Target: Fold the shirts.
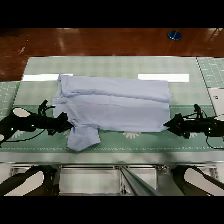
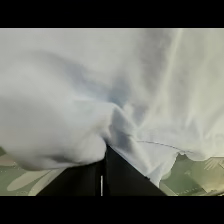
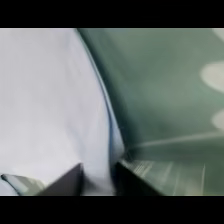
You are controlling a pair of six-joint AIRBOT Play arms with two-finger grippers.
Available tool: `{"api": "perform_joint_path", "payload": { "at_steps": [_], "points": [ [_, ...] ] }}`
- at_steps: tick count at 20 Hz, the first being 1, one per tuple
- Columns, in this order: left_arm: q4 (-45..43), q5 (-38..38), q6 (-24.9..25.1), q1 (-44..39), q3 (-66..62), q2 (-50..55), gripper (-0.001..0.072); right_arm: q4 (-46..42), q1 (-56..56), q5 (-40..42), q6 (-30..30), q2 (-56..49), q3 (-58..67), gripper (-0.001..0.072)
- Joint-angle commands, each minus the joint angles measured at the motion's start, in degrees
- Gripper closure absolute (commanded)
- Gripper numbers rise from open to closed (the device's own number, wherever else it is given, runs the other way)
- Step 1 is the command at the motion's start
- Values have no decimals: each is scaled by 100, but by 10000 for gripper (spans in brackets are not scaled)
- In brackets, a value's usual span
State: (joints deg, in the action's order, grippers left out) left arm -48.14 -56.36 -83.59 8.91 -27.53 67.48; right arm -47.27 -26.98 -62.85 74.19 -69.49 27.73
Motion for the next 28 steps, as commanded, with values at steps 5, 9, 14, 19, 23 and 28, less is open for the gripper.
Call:
{"api": "perform_joint_path", "payload": {
  "at_steps": [5, 9, 14, 19, 23, 28],
  "points": [
    [76, -76, 55, 0, -1292, -4, 686, -48, 791, -151, -258, -155, 1613, 689],
    [212, -122, 42, -4, -2815, 750, 686, -291, 793, -120, 144, -638, 2855, 689],
    [337, -658, 22, -42, -4935, 2470, 686, 103, 925, 339, 199, -1561, 3679, 688],
    [291, -1023, -251, -168, -6634, 3856, 686, 221, 1073, 579, 203, -2404, 4402, 688],
    [291, -1154, -254, -216, -6951, 4295, 349, 424, 1073, 601, 197, -2900, 4813, 477],
    [-544, -1969, -605, 203, -7357, 4199, 200, -79, 662, 210, 269, -2723, 5191, 297]
  ]
}}
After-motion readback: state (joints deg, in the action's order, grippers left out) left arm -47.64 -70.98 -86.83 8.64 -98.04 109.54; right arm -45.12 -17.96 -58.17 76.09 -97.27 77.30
